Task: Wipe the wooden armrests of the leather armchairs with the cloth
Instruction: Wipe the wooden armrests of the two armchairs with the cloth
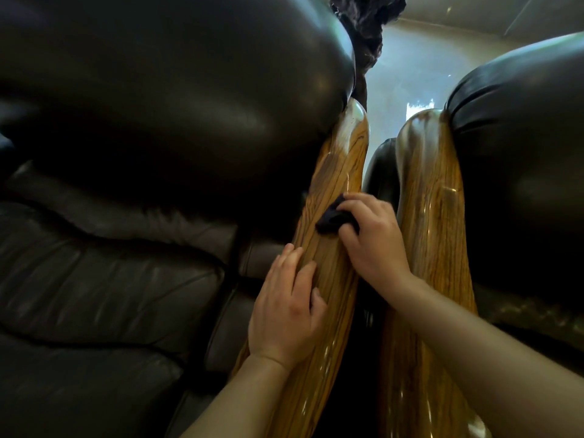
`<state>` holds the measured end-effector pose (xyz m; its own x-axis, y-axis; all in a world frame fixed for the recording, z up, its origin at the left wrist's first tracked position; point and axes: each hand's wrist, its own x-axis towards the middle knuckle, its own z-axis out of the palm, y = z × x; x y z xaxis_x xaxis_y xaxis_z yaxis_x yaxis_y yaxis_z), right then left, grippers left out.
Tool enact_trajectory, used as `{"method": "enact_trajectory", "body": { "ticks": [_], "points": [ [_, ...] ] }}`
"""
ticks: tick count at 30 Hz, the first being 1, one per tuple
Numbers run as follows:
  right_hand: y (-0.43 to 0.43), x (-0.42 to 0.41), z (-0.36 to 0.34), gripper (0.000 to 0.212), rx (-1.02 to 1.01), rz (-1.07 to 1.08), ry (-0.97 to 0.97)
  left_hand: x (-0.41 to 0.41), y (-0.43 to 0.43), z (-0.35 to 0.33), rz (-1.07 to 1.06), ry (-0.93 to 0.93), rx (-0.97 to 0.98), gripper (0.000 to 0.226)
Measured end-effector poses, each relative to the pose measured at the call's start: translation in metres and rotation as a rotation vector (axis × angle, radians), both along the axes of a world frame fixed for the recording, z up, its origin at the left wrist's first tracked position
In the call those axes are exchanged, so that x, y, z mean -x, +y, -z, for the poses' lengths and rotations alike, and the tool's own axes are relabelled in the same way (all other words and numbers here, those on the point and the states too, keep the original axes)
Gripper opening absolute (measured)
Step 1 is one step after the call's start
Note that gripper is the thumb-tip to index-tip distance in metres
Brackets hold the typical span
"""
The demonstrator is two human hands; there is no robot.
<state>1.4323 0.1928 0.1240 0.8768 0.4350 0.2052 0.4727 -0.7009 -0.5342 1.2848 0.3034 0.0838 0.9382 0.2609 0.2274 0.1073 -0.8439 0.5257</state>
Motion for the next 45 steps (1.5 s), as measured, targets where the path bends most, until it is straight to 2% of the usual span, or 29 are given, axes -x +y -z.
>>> {"method": "enact_trajectory", "body": {
  "ticks": [4, 7, 11, 15, 17, 19, 21, 23, 25, 28, 29, 31, 33, 35, 37, 39, 42, 45],
  "points": [
    [0.028, -0.061, -0.004, 0.036, 0.016, 0.118, 0.091, 0.000, -0.001, 0.000, -0.010, -0.002, 0.003, 0.038],
    [0.050, -0.092, -0.005, 0.048, 0.119, 0.116, 0.171, 0.001, -0.001, 0.000, -0.017, 0.002, 0.002, 0.039],
    [0.042, -0.059, 0.002, 0.049, 0.287, -0.048, -0.006, 0.000, -0.001, -0.001, -0.012, 0.010, -0.013, 0.039],
    [-0.005, 0.011, 0.014, 0.043, 0.228, -0.294, -0.101, 0.000, -0.001, -0.004, -0.004, 0.025, -0.017, 0.037],
    [-0.005, 0.000, 0.018, 0.044, 0.224, -0.301, -0.104, 0.000, -0.001, -0.003, -0.002, 0.030, -0.011, 0.037],
    [0.014, -0.028, 0.012, 0.044, 0.206, -0.180, -0.050, 0.000, -0.001, -0.002, -0.003, 0.030, -0.010, 0.039],
    [0.036, -0.060, 0.004, 0.043, 0.159, -0.040, 0.037, 0.000, 0.000, -0.001, -0.007, 0.033, -0.008, 0.041],
    [0.045, -0.085, -0.005, 0.036, 0.086, 0.056, 0.029, -0.001, 0.000, 0.000, -0.004, 0.027, 0.001, 0.041],
    [0.046, -0.103, -0.018, 0.029, -0.078, 0.091, 0.016, -0.001, 0.000, 0.001, -0.003, 0.017, 0.004, 0.041],
    [0.047, -0.121, -0.038, 0.022, -0.422, 0.053, 0.293, -0.002, 0.001, 0.001, -0.004, 0.008, 0.003, 0.040],
    [0.049, -0.127, -0.040, 0.022, -0.409, 0.052, 0.369, -0.002, 0.000, 0.001, -0.006, 0.003, 0.002, 0.040],
    [0.050, -0.132, -0.035, 0.026, -0.184, 0.061, 0.345, -0.002, 0.000, 0.000, -0.007, -0.008, -0.003, 0.040],
    [0.050, -0.122, -0.023, 0.041, -0.052, 0.021, 0.214, -0.002, 0.000, 0.000, 0.002, -0.020, -0.009, 0.040],
    [0.048, -0.096, -0.006, 0.056, 0.077, -0.111, 0.022, -0.003, 0.000, 0.002, 0.002, -0.023, -0.019, 0.041],
    [0.044, -0.080, 0.014, 0.057, 0.283, -0.207, -0.182, -0.002, 0.000, 0.002, 0.004, -0.016, -0.023, 0.041],
    [0.047, -0.096, 0.016, 0.055, 0.293, -0.169, -0.185, -0.002, 0.000, 0.003, 0.001, -0.014, -0.020, 0.041],
    [0.060, -0.127, 0.012, 0.053, 0.202, -0.070, -0.107, -0.002, 0.000, 0.003, 0.010, 0.000, -0.021, 0.041],
    [0.058, -0.118, 0.005, 0.047, 0.155, -0.154, -0.111, -0.003, -0.001, 0.001, 0.011, 0.005, -0.038, 0.041]
  ]
}}
